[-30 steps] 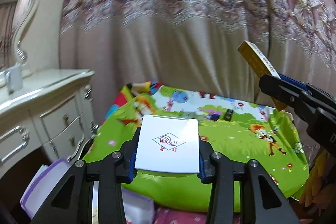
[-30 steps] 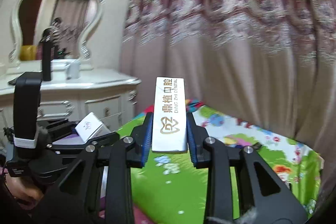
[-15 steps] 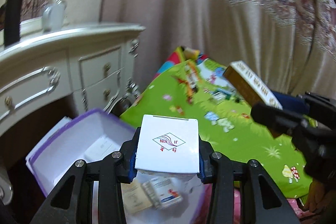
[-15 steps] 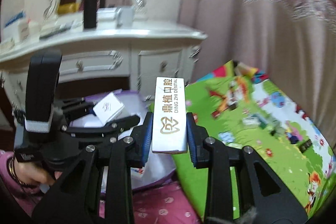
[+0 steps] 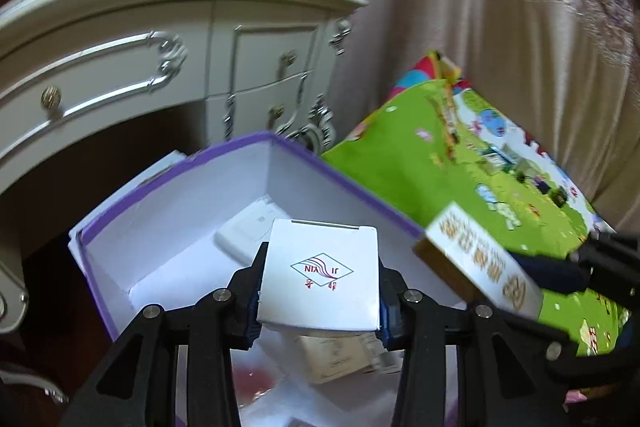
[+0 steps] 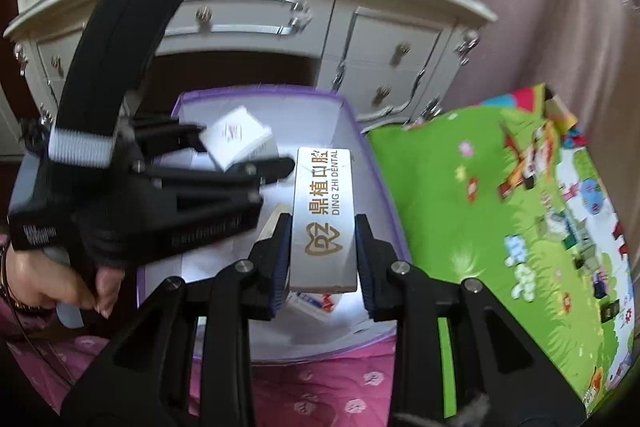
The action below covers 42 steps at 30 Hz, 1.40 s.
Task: Organize rigid objects
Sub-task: 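Open both tools to drop the boxes into the storage box, then return to the mat and grasp the black DORMI box with the right tool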
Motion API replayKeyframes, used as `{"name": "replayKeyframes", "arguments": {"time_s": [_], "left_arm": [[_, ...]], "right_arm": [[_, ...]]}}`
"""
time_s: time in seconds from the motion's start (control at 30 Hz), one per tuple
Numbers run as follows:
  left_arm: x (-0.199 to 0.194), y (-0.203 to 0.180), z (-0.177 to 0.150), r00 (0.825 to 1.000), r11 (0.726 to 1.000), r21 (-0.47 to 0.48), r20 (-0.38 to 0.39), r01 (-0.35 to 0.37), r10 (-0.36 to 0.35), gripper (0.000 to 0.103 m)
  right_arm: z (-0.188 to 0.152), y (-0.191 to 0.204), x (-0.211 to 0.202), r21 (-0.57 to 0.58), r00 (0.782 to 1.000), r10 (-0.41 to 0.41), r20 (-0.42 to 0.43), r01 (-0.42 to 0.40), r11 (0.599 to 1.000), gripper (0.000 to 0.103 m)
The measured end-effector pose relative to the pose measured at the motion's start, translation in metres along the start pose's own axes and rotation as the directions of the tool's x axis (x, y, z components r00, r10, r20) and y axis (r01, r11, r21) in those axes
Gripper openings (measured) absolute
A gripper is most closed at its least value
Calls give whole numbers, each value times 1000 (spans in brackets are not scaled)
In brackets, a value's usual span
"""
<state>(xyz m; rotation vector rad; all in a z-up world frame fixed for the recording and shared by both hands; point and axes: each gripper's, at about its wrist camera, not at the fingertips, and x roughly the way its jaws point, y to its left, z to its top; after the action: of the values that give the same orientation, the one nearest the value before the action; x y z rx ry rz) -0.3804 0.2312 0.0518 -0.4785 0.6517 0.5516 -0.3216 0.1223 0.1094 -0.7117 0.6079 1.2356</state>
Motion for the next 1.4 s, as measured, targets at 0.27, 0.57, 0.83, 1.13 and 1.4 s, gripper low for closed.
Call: {"name": "replayKeyframes", "arguments": {"time_s": [0.27, 0.57, 0.83, 1.13, 1.4], "left_arm": [[2, 18, -1, 995, 995, -30, -8, -99, 99, 45], [1, 15, 4, 973, 972, -38, -14, -231, 231, 94], [9, -71, 12, 996, 982, 169, -18, -80, 84, 94], [83, -269, 15, 978, 819, 535, -145, 206, -151, 102], [201, -382, 25, 967, 773, 590, -230, 231, -114, 103]], "right_arm": [[-10, 20, 25, -22, 990, 124, -74, -126, 992, 34], [-21, 7, 0, -22, 996, 94, -12, -94, 995, 77], [-67, -80, -40, 173, 991, -129, 28, 123, 977, 87], [-208, -231, -65, 572, 933, -306, -188, 357, 738, 89], [-305, -394, -69, 863, 908, -312, -280, 381, 332, 89]]}}
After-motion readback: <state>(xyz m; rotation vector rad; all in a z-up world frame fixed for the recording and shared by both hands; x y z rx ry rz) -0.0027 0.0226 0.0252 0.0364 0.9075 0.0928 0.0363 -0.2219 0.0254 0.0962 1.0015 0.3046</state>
